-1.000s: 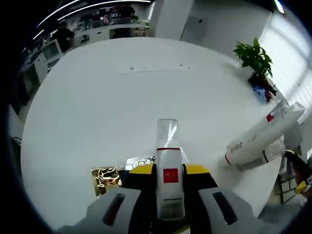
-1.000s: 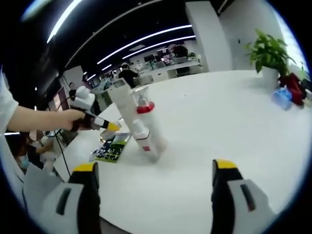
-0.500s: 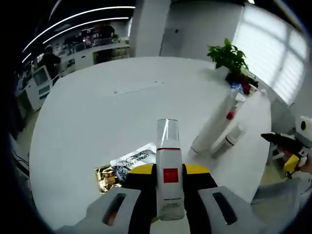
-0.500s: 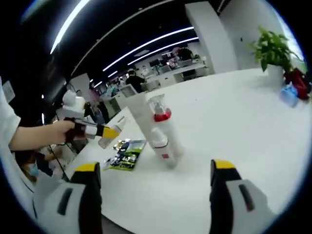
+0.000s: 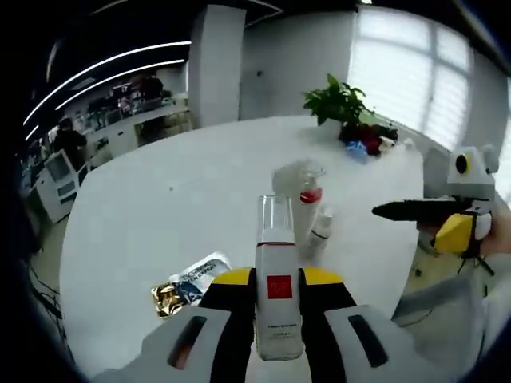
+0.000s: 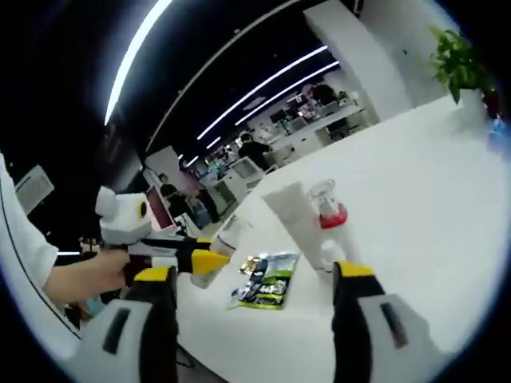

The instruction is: Arrange the skincare products in the storage area until every visible bottle or jar stands upright without overlapping.

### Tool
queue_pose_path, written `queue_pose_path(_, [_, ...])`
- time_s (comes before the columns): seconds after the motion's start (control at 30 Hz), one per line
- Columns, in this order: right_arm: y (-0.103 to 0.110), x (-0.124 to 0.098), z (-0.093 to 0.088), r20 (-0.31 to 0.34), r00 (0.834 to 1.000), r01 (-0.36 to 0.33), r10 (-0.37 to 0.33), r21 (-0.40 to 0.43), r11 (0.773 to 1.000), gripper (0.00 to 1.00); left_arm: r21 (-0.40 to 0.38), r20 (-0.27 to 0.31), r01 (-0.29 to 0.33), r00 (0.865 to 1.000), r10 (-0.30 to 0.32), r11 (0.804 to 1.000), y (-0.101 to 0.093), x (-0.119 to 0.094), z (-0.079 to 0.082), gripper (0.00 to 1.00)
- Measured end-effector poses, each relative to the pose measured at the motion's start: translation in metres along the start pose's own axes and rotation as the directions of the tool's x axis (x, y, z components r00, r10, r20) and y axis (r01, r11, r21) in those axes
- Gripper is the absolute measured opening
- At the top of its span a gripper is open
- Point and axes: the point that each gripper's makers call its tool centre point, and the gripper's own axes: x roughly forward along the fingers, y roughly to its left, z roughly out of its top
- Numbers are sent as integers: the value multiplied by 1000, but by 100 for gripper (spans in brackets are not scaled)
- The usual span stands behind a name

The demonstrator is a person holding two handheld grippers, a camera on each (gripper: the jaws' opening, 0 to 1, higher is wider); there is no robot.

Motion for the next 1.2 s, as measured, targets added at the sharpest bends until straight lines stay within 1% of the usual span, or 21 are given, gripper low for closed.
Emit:
queue_pose_path(0.07, [9,7,1,-5,999,-32,32,-8,999,71,18,11,8,1000,-8,1000,-9,-4,2,17])
queue_pose_path(0.13, [19,14,2,-12,997,-72,72,-1,997,68,32,22,17,1000,-18,999,-16,-7,5,17])
queue_pose_path(0.2, [26,18,3,-7,995,-97,97,9,995,65,49,37,22,999,-23,999,-24,-9,9,17])
queue_pose_path(0.37, [36,25,7,12,990,-139,138,68,988,58,100,69,30,997,-37,995,-43,-14,16,17])
queue_pose_path(0.5, [35,27,10,33,988,-152,149,121,981,50,141,85,44,995,-57,989,-56,-16,18,17])
queue_pose_path(0.6, [34,24,14,56,987,-160,153,159,974,42,162,89,54,994,-69,985,-65,-17,18,17])
queue_pose_path(0.63, [34,23,15,64,986,-164,155,165,973,37,165,89,55,994,-70,985,-67,-17,18,17])
queue_pose_path(0.7, [30,21,15,69,988,-151,141,175,973,34,168,97,55,993,-72,984,-69,-18,19,17])
queue_pose_path(0.8, [24,16,18,93,988,-142,126,196,970,26,171,105,65,991,-84,983,-73,-18,22,17])
queue_pose_path(0.93, [22,13,20,114,986,-146,122,227,963,25,205,111,64,990,-88,977,-80,-18,25,17])
queue_pose_path(1.03, [22,12,22,129,984,-149,121,238,960,23,205,117,67,989,-93,976,-81,-17,26,17])
queue_pose_path(1.1, [23,9,23,130,983,-154,126,239,959,22,202,119,80,987,-106,976,-83,-16,26,18])
queue_pose_path(1.13, [24,9,24,126,983,-162,136,233,959,20,198,115,91,987,-115,976,-84,-15,25,18])
queue_pose_path(1.2, [24,6,24,102,982,-174,158,176,969,19,205,109,124,983,-148,971,-89,-14,23,19])
